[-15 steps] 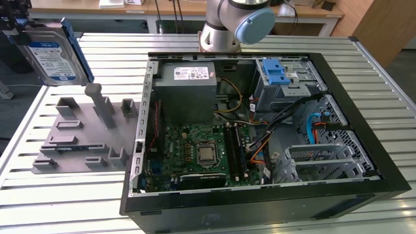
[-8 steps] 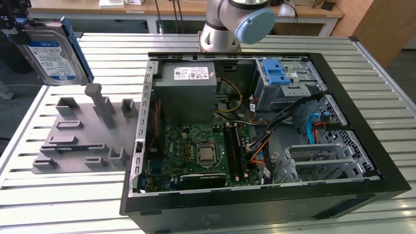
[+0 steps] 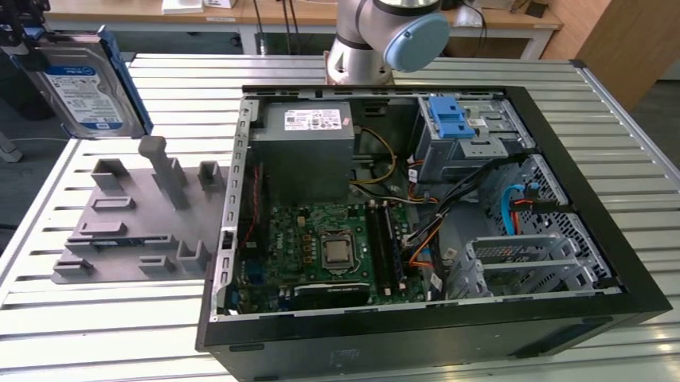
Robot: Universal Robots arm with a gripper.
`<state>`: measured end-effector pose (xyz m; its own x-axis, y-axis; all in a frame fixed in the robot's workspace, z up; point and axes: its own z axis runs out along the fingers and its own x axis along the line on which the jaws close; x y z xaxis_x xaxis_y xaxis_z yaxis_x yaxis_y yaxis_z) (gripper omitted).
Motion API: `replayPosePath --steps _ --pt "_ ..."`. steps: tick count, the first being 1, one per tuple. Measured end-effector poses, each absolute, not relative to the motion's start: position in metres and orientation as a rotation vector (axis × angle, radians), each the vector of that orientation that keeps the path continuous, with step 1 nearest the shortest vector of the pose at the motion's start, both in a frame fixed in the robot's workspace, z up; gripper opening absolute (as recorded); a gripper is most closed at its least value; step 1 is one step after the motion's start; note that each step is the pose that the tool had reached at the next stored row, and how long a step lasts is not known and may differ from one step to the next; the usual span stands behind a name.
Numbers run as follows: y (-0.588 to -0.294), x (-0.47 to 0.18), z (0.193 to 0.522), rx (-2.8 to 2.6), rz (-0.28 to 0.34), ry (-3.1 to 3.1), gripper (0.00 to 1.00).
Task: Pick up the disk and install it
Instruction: 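Pick up the disk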
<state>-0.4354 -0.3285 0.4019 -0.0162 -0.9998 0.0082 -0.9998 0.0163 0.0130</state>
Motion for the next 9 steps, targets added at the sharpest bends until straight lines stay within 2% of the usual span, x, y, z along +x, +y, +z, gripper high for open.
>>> replayPosePath --steps 9 --pt "-0.3285 -0.4354 0.4034 2.193 -0.006 -2.229 0.36"
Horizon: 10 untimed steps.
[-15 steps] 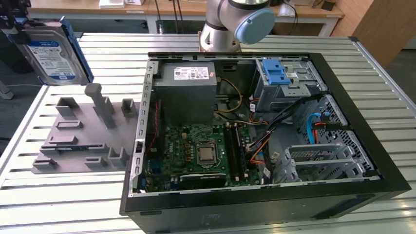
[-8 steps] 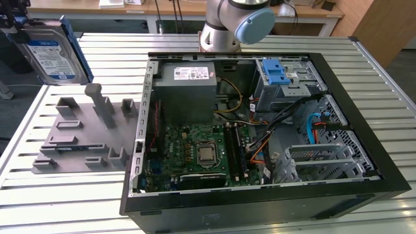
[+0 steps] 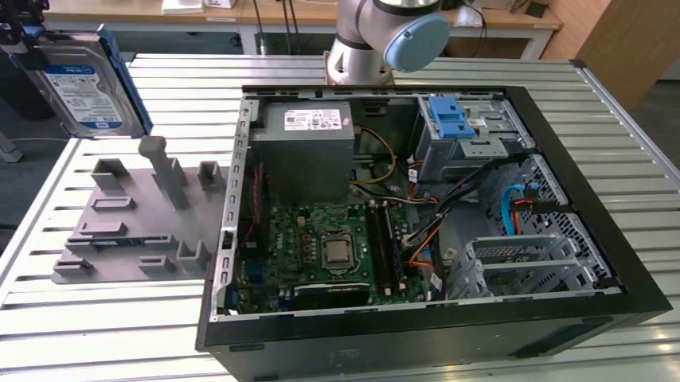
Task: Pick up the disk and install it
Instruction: 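Pick up the disk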
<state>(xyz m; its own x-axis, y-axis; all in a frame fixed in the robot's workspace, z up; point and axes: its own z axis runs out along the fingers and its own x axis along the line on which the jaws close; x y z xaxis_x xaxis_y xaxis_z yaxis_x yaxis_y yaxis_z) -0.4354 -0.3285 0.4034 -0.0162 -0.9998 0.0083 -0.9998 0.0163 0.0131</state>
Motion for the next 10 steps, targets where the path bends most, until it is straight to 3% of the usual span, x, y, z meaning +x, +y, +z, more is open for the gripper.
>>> replayPosePath --steps 10 --pt "-0.3285 -0.4354 0.4084 2.193 -0.005 -2.229 0.36"
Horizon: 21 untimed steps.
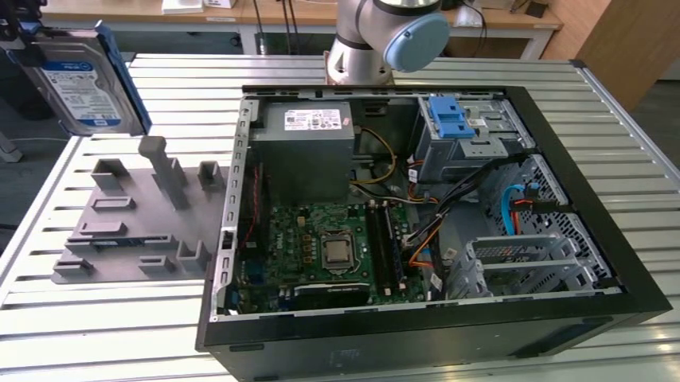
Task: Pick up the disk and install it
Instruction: 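Pick up the disk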
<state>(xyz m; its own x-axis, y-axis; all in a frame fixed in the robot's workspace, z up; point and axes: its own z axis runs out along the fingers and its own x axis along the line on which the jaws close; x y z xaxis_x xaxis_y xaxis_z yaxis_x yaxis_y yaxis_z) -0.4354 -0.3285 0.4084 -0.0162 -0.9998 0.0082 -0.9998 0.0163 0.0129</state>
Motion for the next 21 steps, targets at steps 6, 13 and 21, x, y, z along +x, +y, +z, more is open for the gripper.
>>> replayPosePath --steps 6,13,21 --pt "-0.3285 -0.4354 0.4107 2.193 -0.005 -2.229 0.36" --pt "-0.3285 -0.4354 0.4115 2.193 -0.006 -2.229 0.36" --pt "-0.3285 -0.4354 0.4165 2.193 -0.005 -2.229 0.36"
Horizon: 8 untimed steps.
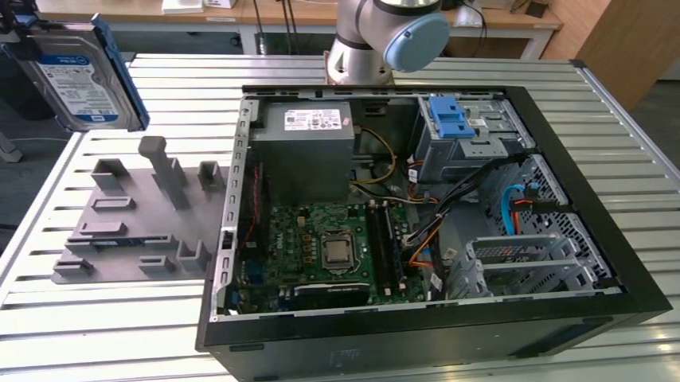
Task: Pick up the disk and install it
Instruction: 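Pick up the disk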
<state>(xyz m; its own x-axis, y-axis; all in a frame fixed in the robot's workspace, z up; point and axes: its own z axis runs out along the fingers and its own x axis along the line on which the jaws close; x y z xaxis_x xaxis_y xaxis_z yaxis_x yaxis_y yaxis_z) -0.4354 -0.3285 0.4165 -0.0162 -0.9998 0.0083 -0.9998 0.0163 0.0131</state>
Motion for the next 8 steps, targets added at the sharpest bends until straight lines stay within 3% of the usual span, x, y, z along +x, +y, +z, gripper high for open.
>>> replayPosePath --steps 8 --pt "-0.3285 -0.4354 0.4239 2.193 -0.005 -2.229 0.36"
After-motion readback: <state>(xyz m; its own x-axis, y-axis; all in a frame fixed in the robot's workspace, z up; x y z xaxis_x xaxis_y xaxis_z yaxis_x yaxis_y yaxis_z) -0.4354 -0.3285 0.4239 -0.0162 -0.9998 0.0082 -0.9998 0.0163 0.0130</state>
